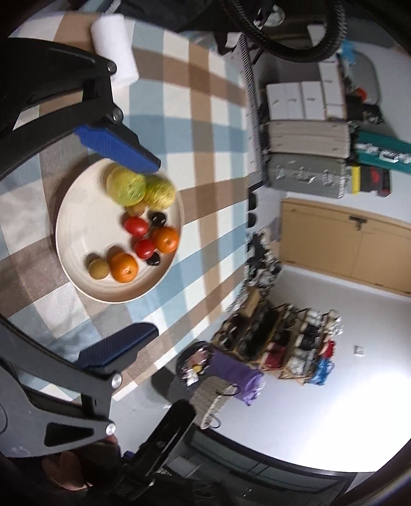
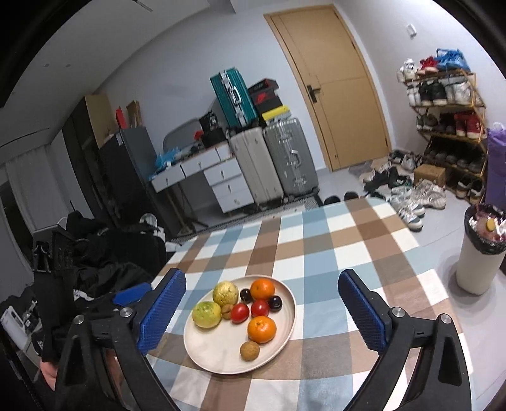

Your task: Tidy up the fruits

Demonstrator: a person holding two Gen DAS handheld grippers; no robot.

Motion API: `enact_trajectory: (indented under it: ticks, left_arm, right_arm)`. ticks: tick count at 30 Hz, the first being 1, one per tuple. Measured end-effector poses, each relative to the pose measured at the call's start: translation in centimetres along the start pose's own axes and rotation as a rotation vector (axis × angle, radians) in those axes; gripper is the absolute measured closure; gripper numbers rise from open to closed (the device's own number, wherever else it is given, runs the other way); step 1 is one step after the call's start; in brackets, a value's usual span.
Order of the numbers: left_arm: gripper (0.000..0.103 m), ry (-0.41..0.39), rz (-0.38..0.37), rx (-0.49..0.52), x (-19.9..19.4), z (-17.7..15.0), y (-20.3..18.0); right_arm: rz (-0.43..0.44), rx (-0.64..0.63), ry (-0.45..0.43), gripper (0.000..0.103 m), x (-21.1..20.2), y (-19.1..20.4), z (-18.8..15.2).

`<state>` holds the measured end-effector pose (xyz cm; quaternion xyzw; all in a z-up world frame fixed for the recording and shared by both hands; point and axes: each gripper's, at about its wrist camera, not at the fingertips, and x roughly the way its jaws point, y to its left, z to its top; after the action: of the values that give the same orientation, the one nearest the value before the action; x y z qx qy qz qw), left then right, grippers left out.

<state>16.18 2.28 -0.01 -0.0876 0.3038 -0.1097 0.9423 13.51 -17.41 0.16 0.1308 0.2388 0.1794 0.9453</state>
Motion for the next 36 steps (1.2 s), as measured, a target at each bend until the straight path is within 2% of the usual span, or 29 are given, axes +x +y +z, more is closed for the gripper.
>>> enact_trajectory:
  ticks: [7,14,18,20,25,36]
  left_arm:
    - [0.001,-0.16,0.089,-0.015,-6.0,0.5,0.5]
    - [0.001,-0.299,0.162,-0.025,-11.0,-0.7,0.8]
    - [0.001,-0.339,0.188,-0.005,-12.5,-2.1,0.6]
    - [0.001,-0.34,0.196,0.009,-13.0,-2.8,0.4]
    - [0.001,-0.4,0.232,0.066,-14.5,-4.9,-0.4]
    - [0.001,-0.398,0.3,0.09,-11.5,-8.1,0.9]
  right_arm:
    - [0.005,-0.052,-0.171,0.0,-4.2,2.2,0.1]
    - [-0.024,-0.2,-0.359,0.0,-7.7,5.6,-1.2]
    - [-0.064,-0.271,-0.43,0.0,-8.7,6.6,-2.5]
    - [-0.076,-0.28,-0.434,0.0,-8.9,6.7,-3.1]
    - [-0.098,-0.281,-0.413,0.0,-8.6,6.4,-4.2]
    - [-0.144,-0.26,-0.331,0.0,-5.0,3.9,-6.4]
